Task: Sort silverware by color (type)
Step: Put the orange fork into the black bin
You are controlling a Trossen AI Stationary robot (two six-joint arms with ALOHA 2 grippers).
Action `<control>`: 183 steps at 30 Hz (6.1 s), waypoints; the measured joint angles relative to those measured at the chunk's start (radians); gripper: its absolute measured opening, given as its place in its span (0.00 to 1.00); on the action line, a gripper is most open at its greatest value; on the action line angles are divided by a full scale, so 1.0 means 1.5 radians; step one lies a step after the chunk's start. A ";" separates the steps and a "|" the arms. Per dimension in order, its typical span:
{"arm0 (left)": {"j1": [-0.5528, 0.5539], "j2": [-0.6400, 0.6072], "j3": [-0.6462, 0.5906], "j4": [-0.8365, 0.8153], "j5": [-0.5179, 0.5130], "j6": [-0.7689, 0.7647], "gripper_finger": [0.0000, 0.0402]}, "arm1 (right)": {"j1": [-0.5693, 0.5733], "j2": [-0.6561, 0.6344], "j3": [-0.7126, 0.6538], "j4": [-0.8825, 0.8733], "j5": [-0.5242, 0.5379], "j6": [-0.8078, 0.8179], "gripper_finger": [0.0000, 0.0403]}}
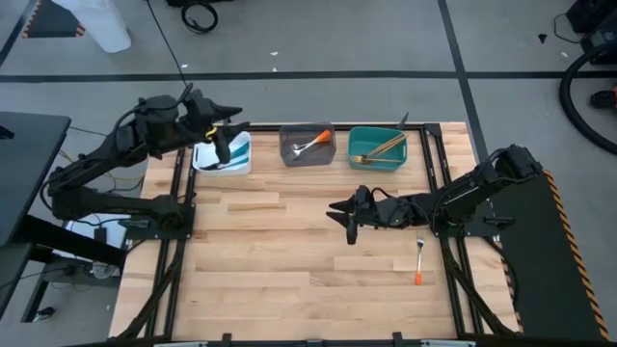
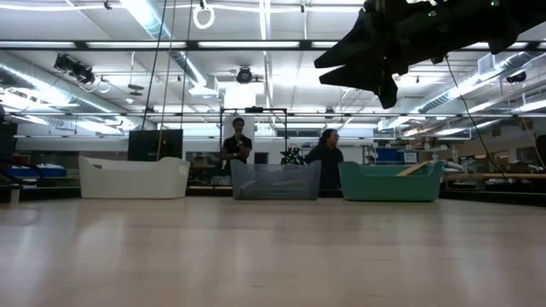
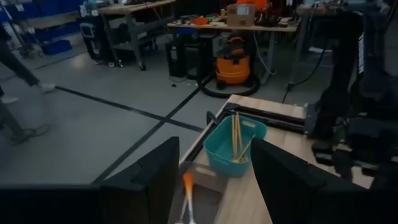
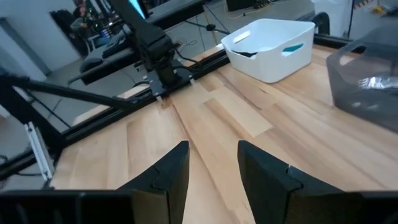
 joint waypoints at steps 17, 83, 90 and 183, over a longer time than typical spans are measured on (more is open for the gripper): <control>-0.185 -0.014 -0.018 0.090 -0.037 0.038 0.52 | -0.023 -0.090 0.000 0.000 -0.113 -0.034 0.36; -0.272 -0.012 -0.380 0.428 -0.043 0.152 0.52 | 0.016 0.051 0.308 -1.239 -0.506 0.552 0.33; -0.272 -0.012 -0.380 0.428 -0.043 0.151 0.52 | 0.048 0.041 0.235 -1.234 -0.513 0.585 0.31; -0.272 -0.012 -0.380 0.382 -0.043 0.180 0.52 | 0.194 -0.101 -0.029 -0.863 -0.416 0.871 0.03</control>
